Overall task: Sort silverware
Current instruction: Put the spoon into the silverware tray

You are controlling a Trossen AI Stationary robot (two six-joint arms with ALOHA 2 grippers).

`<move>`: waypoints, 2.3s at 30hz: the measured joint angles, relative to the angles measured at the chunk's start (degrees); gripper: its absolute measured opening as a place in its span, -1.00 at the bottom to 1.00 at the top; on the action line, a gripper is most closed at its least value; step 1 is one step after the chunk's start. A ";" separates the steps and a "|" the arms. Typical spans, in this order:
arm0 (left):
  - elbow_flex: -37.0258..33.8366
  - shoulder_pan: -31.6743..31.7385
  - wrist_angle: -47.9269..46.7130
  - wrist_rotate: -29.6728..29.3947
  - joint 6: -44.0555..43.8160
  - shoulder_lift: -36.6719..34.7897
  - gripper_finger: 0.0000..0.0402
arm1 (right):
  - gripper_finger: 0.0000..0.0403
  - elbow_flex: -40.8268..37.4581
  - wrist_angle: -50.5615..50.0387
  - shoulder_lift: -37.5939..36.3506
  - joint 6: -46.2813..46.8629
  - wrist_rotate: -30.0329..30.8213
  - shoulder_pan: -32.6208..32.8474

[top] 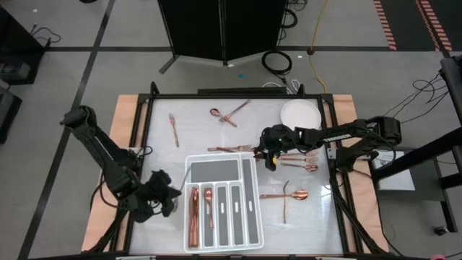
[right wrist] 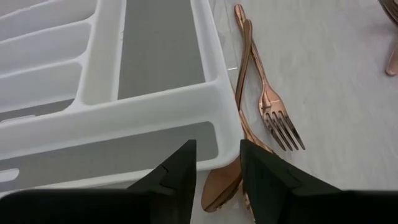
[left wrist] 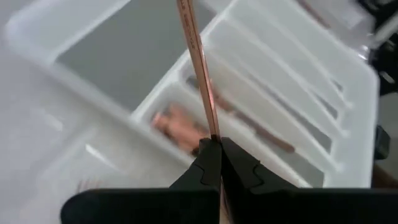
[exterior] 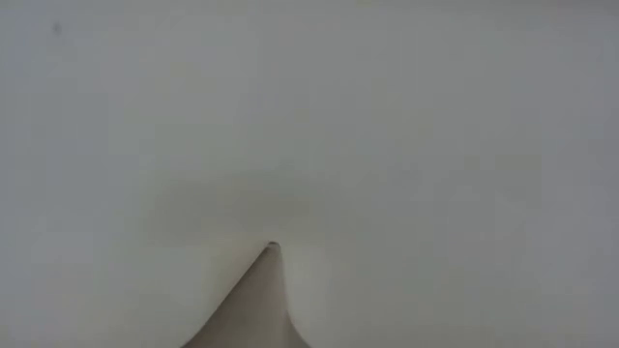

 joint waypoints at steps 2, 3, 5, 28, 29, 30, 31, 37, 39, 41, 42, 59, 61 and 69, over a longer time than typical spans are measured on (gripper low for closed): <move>0.00 2.26 3.90 0.25 8.81 0.00 -1.00 | -0.43 0.02 0.52 0.00 0.00 0.02 -0.02; 0.00 3.57 5.74 1.15 13.44 -0.02 -1.00 | -0.43 0.02 0.76 0.00 0.00 0.04 -0.02; 0.00 6.95 9.28 5.12 22.92 0.00 -1.00 | -0.43 0.02 1.26 0.00 0.00 0.07 -0.02; 15.54 35.72 1.25 51.58 100.14 9.86 -1.00 | -0.43 0.02 0.69 0.00 -0.02 0.09 -0.48; 16.56 35.72 -0.91 51.58 102.58 11.60 -1.00 | -0.43 0.02 0.67 0.00 0.01 0.11 -0.61; 17.54 35.72 -3.40 51.60 105.06 13.40 -1.00 | -0.43 0.04 0.66 0.00 0.02 0.11 -0.74; 18.59 35.76 -6.24 51.71 107.35 15.22 -1.00 | -0.43 0.02 0.66 0.00 0.02 0.11 -0.87; 27.43 34.25 -18.09 50.00 118.27 24.77 -1.00 | -0.43 0.02 0.59 0.00 1.51 0.13 -0.90; 31.07 33.33 -21.05 46.97 122.79 27.32 -1.00 | -0.43 0.02 0.60 0.00 1.56 0.11 -0.90; 34.29 32.20 -23.38 42.97 127.22 29.35 -1.00 | -0.43 0.02 0.61 0.00 2.41 0.11 -0.90; 35.47 31.63 -23.73 41.32 129.38 30.22 -1.00 | -0.43 0.02 0.57 0.00 2.93 0.11 -0.90; 38.01 21.82 -19.22 30.82 146.57 38.54 -1.00 | -0.43 0.02 -4.32 0.00 4.76 0.09 -0.87; 38.01 21.06 -18.27 31.38 146.56 38.78 -1.00 | -0.43 0.02 -4.32 0.00 5.06 0.09 -0.83; 37.99 20.53 -18.74 36.49 144.56 39.85 -1.00 | -0.43 0.02 -4.01 0.00 6.74 0.09 -0.79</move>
